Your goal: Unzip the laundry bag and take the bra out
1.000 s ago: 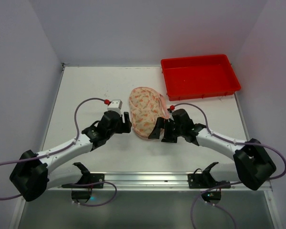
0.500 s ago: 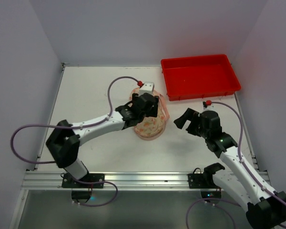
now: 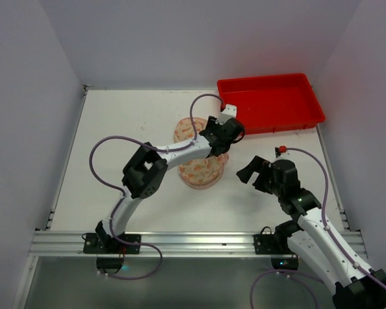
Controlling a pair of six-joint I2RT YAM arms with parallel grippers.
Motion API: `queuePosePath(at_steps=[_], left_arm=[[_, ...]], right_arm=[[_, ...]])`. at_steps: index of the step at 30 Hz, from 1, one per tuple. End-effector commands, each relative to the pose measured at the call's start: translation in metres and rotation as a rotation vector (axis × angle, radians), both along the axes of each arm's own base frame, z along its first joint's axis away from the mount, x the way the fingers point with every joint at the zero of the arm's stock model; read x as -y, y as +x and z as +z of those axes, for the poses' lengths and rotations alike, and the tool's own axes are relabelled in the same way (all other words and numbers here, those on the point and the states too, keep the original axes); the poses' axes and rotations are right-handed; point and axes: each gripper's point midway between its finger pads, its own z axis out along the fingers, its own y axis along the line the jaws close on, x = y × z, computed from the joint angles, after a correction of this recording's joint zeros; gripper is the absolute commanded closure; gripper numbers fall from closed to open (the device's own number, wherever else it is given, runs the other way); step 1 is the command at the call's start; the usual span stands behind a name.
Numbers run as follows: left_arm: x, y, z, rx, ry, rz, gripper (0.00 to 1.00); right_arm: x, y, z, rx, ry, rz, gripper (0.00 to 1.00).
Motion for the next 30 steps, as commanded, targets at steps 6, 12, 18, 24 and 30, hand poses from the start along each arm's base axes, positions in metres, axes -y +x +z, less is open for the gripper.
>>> queuePosePath(at_steps=[6,12,18,24,30], left_arm=[[-0.017,0.0,-0.011,0.002,0.143,0.063,0.48],[-0.021,-0.007,-0.02,-0.029,0.144,0.06,0.78],[-0.025,-0.019,0.031,0.0,0.017,0.046,1.0],[-0.039,-0.039,0.079,0.034,-0.168,-0.005,1.0],[-0.08,-0.054,0.089,0.013,-0.314,-0.023,1.0]], right_arm=[[-0.005,0.0,-0.003,-0.006,0.033,0.009,0.01],[-0.006,-0.001,-0.006,-0.012,0.037,0.011,0.01],[-0.004,0.0,-0.003,0.004,0.034,0.005,0.01],[-0.005,0.002,0.0,0.014,0.029,0.016,0.01],[-0.011,0.003,0.003,0.034,0.033,0.062,0.01]])
